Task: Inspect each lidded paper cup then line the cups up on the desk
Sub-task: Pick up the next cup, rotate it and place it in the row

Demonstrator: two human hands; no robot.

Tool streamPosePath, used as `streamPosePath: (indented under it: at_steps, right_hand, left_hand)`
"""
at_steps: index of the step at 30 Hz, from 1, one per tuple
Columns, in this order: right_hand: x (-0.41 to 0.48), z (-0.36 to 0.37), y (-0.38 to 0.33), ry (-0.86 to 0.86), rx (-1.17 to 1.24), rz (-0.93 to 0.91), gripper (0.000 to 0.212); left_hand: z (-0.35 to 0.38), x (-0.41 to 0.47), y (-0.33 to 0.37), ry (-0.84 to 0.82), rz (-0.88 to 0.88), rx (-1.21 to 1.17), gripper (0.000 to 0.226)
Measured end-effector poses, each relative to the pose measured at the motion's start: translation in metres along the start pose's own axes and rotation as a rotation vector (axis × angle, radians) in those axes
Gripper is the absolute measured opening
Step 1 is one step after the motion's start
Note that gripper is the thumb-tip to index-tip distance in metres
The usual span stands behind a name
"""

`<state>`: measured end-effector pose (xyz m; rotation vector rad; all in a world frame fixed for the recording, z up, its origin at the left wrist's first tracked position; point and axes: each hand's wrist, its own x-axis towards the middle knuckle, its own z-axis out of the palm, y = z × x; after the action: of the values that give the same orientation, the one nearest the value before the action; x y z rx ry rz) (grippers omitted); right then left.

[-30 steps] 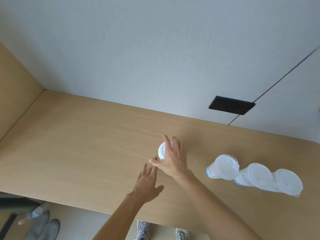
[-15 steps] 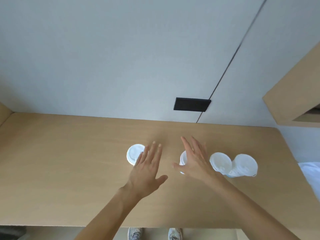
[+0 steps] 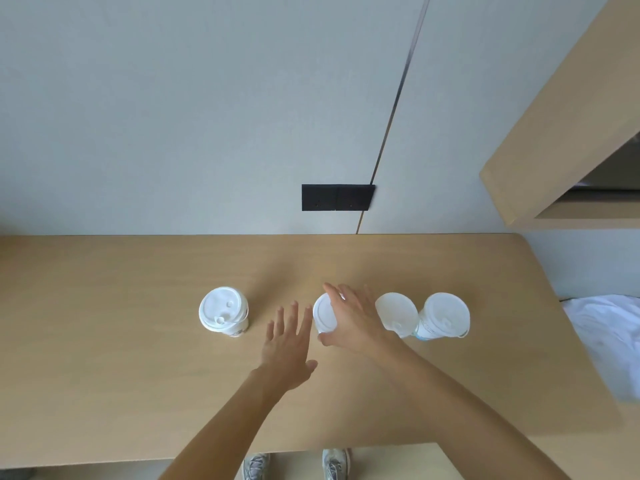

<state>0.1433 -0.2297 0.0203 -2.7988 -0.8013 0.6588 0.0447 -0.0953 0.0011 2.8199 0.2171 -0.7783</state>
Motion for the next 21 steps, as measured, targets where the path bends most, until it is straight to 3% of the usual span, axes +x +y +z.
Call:
streamPosePath:
  at_steps: [17,21]
  right_hand:
    - [-0.089,0.053,-0.049,-0.036,0.033,-0.114,0.110]
    - [-0.094,0.061,-0.051,-0.033,0.073,-0.111,0.112]
  left_hand:
    - [0.057,-0.113,-0.032,-0.010,-0.006,0.037,0.108]
    - [0.063,-0.115,-0.037,0.041,-0.022,-0.005,0.120]
